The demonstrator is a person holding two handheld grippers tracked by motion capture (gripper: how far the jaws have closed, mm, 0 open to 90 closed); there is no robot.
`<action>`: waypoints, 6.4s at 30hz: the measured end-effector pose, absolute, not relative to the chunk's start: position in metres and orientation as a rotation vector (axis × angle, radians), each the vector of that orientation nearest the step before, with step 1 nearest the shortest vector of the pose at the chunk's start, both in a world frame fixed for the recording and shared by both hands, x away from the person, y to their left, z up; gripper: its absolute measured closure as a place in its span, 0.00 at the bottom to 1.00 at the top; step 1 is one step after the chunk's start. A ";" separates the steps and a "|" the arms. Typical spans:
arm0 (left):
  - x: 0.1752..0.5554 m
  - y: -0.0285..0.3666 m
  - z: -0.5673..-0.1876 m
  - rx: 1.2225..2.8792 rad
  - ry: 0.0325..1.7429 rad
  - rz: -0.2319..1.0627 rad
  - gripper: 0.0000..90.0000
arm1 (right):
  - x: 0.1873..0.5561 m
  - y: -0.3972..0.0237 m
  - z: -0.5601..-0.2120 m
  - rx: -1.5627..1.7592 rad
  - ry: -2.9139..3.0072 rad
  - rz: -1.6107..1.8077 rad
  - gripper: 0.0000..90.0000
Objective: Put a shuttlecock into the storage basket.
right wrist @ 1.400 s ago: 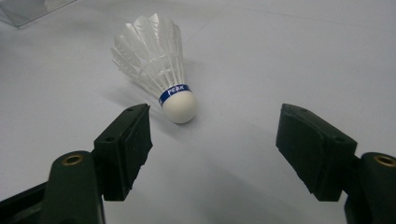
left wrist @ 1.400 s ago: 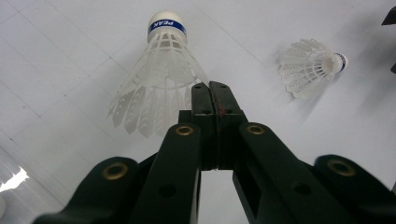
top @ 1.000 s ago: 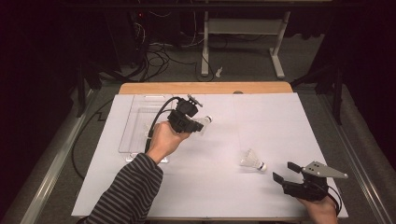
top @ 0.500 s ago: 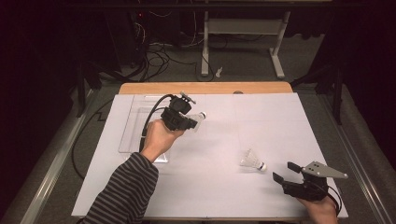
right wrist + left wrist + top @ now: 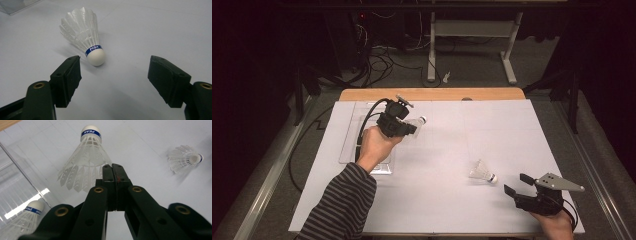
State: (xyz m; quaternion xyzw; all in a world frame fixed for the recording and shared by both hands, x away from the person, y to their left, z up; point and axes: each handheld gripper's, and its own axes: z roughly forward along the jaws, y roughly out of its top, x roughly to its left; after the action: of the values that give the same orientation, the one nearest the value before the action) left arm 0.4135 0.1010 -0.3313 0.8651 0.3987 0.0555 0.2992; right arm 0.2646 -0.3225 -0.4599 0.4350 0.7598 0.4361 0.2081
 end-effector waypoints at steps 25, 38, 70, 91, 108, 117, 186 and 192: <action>0.417 0.142 -0.327 2.215 1.174 0.203 1.00 | 0.265 -0.322 -0.460 1.211 2.115 1.212 0.30; 0.421 0.164 -0.329 2.192 1.251 0.242 1.00 | 0.265 -0.322 -0.460 1.212 2.117 1.211 0.30; 0.452 0.184 -0.351 2.190 1.432 0.286 1.00 | 0.265 -0.322 -0.460 1.214 2.117 1.210 0.30; 0.471 0.175 -0.366 2.196 1.471 0.249 1.00 | 0.265 -0.322 -0.460 1.210 2.118 1.213 0.30; 0.481 0.172 -0.377 2.200 1.494 0.244 0.99 | 0.265 -0.322 -0.460 1.210 2.123 1.212 0.30; 0.483 0.167 -0.381 2.218 1.482 0.249 0.99 | 0.265 -0.322 -0.460 1.211 2.122 1.212 0.30; 0.438 0.168 -0.363 2.180 1.396 0.318 0.46 | 0.265 -0.322 -0.460 1.208 2.119 1.214 0.30; 0.432 0.170 -0.363 2.168 1.383 0.304 0.46 | 0.265 -0.322 -0.460 1.207 2.119 1.215 0.30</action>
State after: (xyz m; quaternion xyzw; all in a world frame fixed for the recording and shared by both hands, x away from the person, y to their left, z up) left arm 0.4321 0.1698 -0.3630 0.8054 0.5140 0.1131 0.2727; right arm 0.2647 -0.3218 -0.4599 0.4336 0.7608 0.4362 0.2071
